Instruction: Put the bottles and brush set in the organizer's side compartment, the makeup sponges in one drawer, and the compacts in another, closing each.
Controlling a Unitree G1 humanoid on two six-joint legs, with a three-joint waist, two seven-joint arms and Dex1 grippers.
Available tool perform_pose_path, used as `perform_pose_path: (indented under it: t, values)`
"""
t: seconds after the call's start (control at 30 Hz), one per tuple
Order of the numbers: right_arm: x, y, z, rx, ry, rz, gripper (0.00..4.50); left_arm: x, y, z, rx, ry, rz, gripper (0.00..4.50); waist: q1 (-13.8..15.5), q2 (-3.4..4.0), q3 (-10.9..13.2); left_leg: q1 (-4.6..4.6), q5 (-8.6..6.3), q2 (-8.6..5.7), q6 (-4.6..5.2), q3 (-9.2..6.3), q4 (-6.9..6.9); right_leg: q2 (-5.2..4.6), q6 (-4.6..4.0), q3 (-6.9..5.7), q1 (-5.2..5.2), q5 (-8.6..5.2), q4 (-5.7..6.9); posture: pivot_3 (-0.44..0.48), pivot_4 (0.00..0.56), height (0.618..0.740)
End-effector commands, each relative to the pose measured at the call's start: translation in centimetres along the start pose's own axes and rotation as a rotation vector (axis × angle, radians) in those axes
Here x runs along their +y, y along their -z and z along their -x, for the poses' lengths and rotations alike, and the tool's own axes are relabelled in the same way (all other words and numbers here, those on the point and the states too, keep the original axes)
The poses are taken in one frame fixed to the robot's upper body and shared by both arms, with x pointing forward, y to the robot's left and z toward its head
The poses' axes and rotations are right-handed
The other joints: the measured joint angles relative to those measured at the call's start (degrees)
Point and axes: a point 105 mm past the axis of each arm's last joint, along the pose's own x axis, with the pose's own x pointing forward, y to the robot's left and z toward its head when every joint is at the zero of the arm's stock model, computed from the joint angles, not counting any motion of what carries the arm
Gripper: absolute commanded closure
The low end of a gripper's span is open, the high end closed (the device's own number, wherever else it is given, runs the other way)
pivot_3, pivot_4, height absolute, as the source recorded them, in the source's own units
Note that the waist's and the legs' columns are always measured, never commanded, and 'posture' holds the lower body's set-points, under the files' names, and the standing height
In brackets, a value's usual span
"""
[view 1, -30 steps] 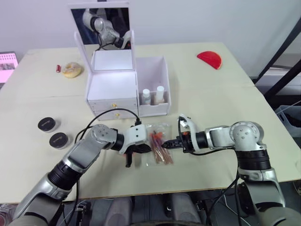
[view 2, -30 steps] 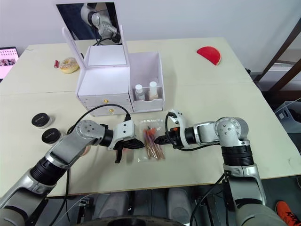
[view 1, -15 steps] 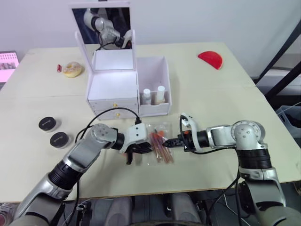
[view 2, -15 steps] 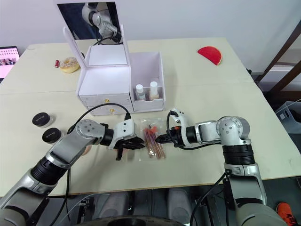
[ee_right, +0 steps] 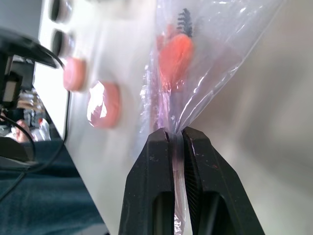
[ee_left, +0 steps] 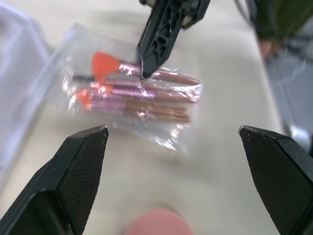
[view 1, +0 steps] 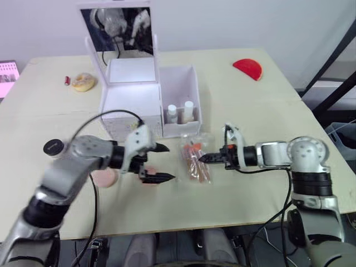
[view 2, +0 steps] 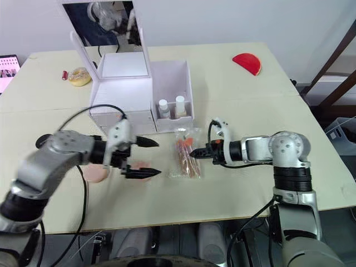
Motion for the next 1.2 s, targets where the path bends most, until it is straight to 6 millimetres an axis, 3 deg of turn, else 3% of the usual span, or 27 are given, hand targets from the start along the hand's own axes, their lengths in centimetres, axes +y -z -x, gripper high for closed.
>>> perform_pose_path:
  t: [0.03,0.2,0.33,0.43,0.57,0.8,1.0,1.2]
  values:
    - [2.8,-1.6,2.0,-0.092,-0.088,0.115,4.5,-1.4,-1.2,3.2,-0.055,-0.033,0.033,0.04,0.0,0.0,0.0,0.01,-0.01,0.0,0.02,0.0,0.0,0.0,0.01,0.0,0.01,-0.01,-0.03,0.0,0.15,0.739]
    - [6.1,-2.4,4.5,-0.218,-0.187,0.291,4.5,-1.2,0.0,6.5,-0.066,-0.238,0.11,0.04,0.3,0.03,0.0,-0.11,-0.05,0.0,0.08,0.02,-0.03,0.0,0.01,0.0,-0.08,-0.02,-0.16,0.0,0.15,0.739]
    - [8.0,-4.3,5.4,-0.358,-0.215,0.456,4.5,-1.3,0.6,6.7,-0.114,-0.38,0.121,0.04,0.3,0.07,0.0,-0.11,-0.06,0.0,0.07,0.01,-0.03,0.0,0.01,-0.02,0.08,-0.01,-0.43,0.0,0.15,0.739]
    - [8.8,-6.8,5.6,-0.457,-0.223,0.518,4.5,-0.8,-0.1,6.8,-0.173,-0.454,0.112,0.04,0.2,0.06,0.0,-0.13,-0.06,0.0,0.06,0.04,0.05,0.0,0.02,-0.02,0.21,0.01,-0.68,0.0,0.15,0.739]
    - [9.5,-12.4,4.9,-0.56,-0.182,0.608,4.5,-0.1,-1.6,7.4,-0.221,-0.505,0.065,0.04,0.0,0.13,0.1,-0.21,-0.06,0.0,0.06,0.1,0.13,0.0,-0.15,0.0,0.13,0.13,-0.74,0.0,0.15,0.739]
    - [7.3,-18.7,2.5,-0.59,-0.041,0.718,4.5,0.3,-3.4,7.2,-0.265,-0.511,0.012,0.04,0.1,0.08,0.1,-0.27,0.01,0.0,-0.05,0.11,-0.39,0.07,-0.43,0.1,-0.14,0.33,-0.73,0.0,0.15,0.739]
    - [5.0,-19.8,-0.3,-0.548,0.012,0.809,4.5,0.3,-3.9,6.7,-0.279,-0.506,0.012,0.04,-0.1,0.07,0.1,-0.46,0.07,0.0,-0.14,0.15,-0.66,0.08,-0.17,0.13,-0.48,0.47,-0.74,0.0,0.15,0.739]
    - [3.8,-19.4,-3.3,-0.47,0.026,0.839,4.5,0.2,-4.0,6.7,-0.283,-0.508,0.015,0.04,-0.4,0.09,0.1,-0.46,0.14,0.0,-0.27,0.18,-0.65,0.11,-0.18,0.19,-0.51,0.47,-0.72,0.0,0.15,0.739]
